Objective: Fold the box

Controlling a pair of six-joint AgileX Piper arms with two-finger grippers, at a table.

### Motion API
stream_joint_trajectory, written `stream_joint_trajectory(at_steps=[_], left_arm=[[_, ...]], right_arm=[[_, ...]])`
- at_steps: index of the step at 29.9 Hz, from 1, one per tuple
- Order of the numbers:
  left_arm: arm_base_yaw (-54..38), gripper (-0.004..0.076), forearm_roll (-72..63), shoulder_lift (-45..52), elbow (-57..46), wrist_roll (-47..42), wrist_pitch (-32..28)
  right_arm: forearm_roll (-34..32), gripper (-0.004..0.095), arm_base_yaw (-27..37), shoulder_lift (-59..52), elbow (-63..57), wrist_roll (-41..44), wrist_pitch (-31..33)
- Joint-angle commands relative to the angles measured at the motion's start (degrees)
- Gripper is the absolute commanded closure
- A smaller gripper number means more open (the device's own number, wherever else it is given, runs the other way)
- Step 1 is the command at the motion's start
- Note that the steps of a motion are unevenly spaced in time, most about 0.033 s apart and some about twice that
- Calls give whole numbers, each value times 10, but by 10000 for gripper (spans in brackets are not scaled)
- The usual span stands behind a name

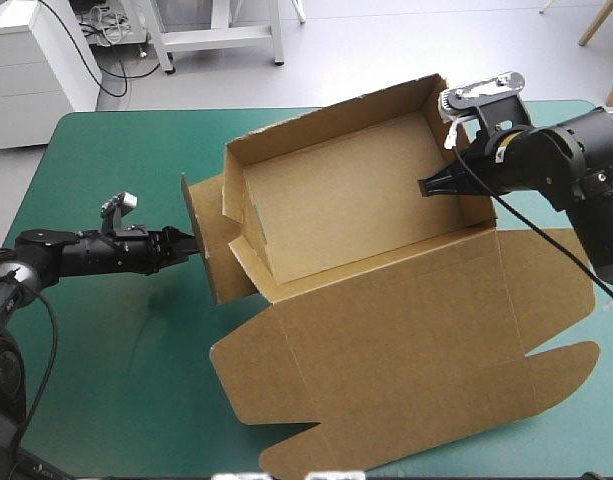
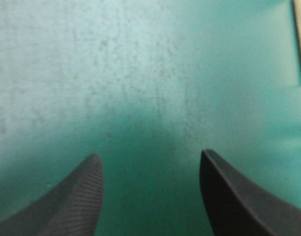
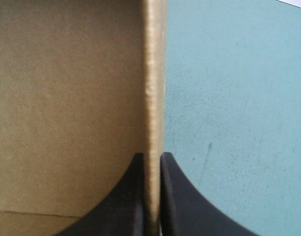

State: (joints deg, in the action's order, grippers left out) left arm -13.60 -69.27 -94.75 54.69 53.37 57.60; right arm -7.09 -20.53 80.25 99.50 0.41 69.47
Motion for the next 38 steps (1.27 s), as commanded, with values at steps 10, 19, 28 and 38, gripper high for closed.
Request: stream_joint_trajectory(at_steps=[10,19,28,38], left_arm=[[66,302,-138,17,13,80,133],[79,302,-164,59,13,91,159],[79,302,-191,109,13,91,159],[79,302,-201,147,13,77,156]], right_arm=[[20,930,0,28,18,5,-80],[13,929,0,76,18,5,-92],[3,929,0,104,18,3,-99],[2,929,0,117,18,7,-113]])
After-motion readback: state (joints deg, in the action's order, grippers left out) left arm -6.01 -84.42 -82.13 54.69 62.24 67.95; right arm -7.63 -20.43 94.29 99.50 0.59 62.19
